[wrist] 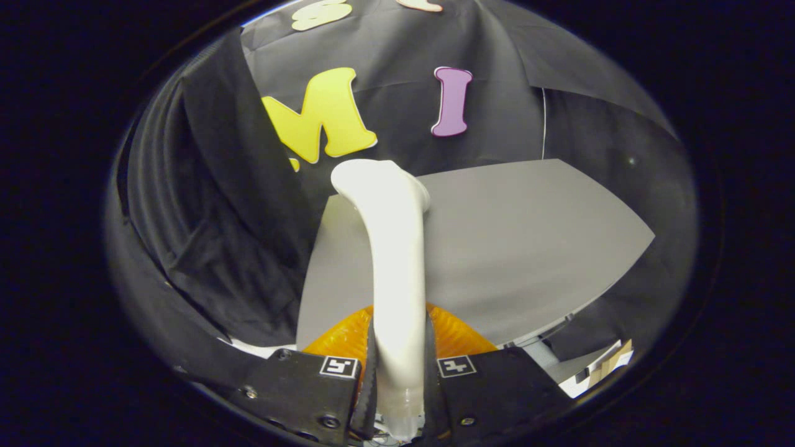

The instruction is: Iron the clothes twice with a garment steamer, once on the left side and once on the right side.

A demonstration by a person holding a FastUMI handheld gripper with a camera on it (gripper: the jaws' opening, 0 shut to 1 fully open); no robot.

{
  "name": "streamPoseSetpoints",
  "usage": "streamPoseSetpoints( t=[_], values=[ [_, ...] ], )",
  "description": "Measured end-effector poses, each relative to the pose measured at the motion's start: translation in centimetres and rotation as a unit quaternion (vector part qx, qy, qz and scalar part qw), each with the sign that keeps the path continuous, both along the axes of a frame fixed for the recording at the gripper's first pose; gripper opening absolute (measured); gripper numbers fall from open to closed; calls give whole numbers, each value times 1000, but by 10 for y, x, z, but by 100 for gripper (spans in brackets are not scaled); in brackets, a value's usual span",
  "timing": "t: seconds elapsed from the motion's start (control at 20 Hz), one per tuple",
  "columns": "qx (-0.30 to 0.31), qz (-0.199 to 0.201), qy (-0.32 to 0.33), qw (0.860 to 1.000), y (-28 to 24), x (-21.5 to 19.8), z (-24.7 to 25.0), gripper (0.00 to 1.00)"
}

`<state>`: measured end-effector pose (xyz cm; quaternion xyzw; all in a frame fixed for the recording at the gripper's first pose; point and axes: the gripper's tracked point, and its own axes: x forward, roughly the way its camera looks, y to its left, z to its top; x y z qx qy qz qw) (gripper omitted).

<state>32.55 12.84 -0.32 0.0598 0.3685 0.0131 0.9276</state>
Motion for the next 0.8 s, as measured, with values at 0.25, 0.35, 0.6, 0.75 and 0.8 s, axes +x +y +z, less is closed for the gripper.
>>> streamPoseSetpoints(
  t=[0.25, 0.35, 0.6, 0.75, 0.8],
  values=[
    [17, 2, -42, 999, 12, -42, 40, 33],
    [25, 2, -61, 998, 17, -60, 59, 33],
    [44, 0, -143, 989, 36, -109, 118, 33],
    [46, 2, -206, 977, 53, -126, 153, 33],
    [47, 9, -228, 972, 61, -128, 166, 33]
  ],
)
